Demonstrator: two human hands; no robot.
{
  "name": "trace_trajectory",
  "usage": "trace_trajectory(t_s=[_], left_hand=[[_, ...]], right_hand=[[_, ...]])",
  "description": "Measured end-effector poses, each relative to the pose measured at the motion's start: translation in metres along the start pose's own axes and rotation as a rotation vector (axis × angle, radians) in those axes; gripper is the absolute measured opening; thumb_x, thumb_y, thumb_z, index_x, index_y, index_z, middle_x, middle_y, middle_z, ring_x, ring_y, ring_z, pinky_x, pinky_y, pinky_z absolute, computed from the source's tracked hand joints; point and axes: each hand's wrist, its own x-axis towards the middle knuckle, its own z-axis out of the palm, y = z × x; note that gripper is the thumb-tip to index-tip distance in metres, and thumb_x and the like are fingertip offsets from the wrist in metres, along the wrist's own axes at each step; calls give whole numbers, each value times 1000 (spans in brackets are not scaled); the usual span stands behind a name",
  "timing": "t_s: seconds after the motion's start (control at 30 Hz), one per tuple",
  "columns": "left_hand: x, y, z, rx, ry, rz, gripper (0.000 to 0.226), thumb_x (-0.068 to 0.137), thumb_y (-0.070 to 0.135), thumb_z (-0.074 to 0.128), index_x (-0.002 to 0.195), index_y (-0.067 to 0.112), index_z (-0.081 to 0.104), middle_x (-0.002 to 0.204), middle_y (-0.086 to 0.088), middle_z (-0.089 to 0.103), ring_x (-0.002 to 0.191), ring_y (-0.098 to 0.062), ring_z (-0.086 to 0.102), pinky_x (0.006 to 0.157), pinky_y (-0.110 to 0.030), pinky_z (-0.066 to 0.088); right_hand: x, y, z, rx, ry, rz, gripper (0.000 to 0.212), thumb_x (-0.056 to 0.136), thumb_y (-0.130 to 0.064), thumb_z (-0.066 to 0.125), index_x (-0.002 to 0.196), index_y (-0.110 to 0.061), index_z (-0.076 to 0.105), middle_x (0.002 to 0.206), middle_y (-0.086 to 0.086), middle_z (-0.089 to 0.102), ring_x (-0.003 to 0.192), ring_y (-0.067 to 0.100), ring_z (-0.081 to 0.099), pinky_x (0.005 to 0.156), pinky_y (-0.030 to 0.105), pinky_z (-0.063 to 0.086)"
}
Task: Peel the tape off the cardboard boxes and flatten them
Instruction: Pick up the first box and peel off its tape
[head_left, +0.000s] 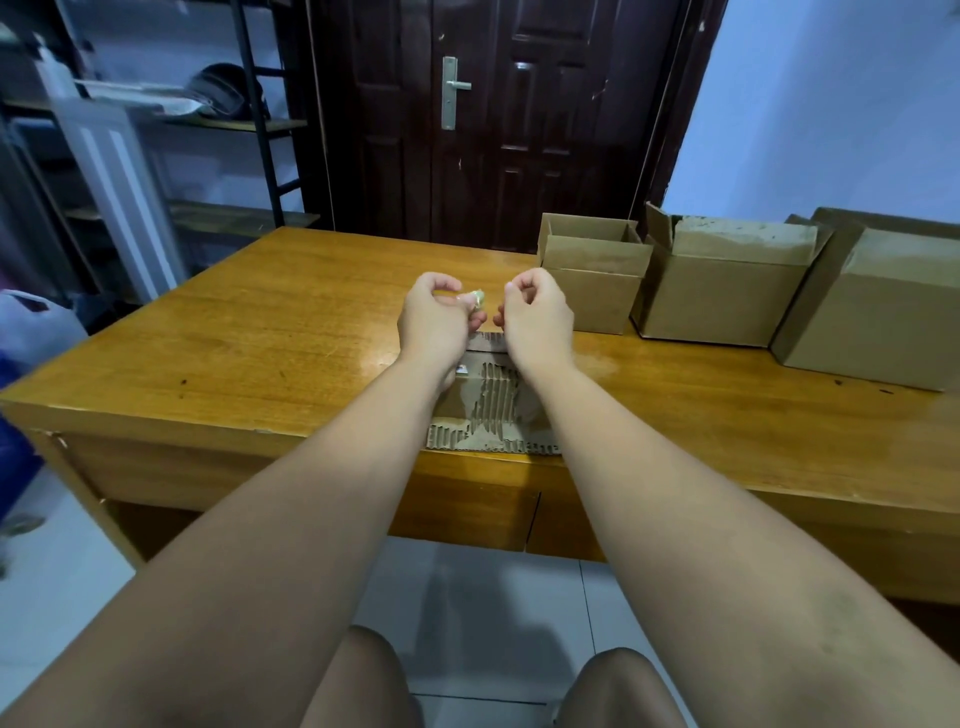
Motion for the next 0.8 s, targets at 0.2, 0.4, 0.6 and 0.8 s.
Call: trace_trajectory(t_s=[0.2,0.4,0.6,0.8], left_hand=[[14,4,-9,-83,53,-33,17,97,6,52,84,8,63,76,-9,65,57,-9,62,57,-19,52],[50,-4,-67,697,220,167,24,94,28,58,89,8,69,87,-8,70,82,-23,66,74,-33,52],[62,-26,-121,884,241,100,10,88,3,55,92,12,57,114,-15,57,96,-30,55,76,-30,39],[55,-34,-145,813,357,-26,23,93,8,54,114,12,61,136,-14,34,114,-32,49,100,-33,37]], right_hand=[[-5,0,7,-423,-268,-212,12,94,-17,51,94,-19,63,90,1,65,84,21,58,67,28,41],[-3,-1,16,-657,-314,-260,22,95,-28,52,104,-22,70,97,0,70,88,19,61,68,28,45],[-5,-1,17,-668,-308,-258,20,95,-29,52,104,-23,69,94,-3,67,82,15,58,64,27,44],[-5,-1,19,-681,-305,-251,20,94,-30,51,104,-24,68,96,-2,68,89,17,59,71,31,52]])
